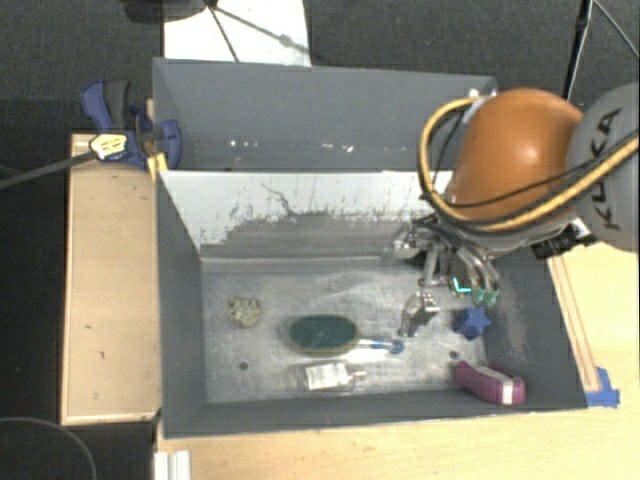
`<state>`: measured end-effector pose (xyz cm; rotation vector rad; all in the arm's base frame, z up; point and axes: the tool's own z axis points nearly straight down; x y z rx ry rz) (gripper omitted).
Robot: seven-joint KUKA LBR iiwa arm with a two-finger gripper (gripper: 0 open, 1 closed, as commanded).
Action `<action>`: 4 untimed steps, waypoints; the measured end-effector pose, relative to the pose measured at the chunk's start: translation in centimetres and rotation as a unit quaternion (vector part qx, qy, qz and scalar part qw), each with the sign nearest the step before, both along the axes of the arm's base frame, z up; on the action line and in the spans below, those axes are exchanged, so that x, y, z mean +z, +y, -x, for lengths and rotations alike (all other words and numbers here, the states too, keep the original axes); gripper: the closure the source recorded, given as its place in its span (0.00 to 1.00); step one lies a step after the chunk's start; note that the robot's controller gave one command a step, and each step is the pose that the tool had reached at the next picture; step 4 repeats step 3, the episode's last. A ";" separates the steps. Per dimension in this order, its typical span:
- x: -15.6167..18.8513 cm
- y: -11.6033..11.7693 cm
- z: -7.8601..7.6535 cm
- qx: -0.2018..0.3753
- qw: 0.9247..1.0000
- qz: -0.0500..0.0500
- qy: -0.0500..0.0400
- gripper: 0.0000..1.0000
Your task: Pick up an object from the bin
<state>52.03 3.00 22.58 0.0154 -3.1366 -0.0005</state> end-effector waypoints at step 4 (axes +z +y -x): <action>-2.6 8.1 1.5 -0.120 0.993 -0.001 -0.007 1.00</action>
Offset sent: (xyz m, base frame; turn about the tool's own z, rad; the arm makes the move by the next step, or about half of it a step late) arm -0.0234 0.0660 -0.1297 0.1755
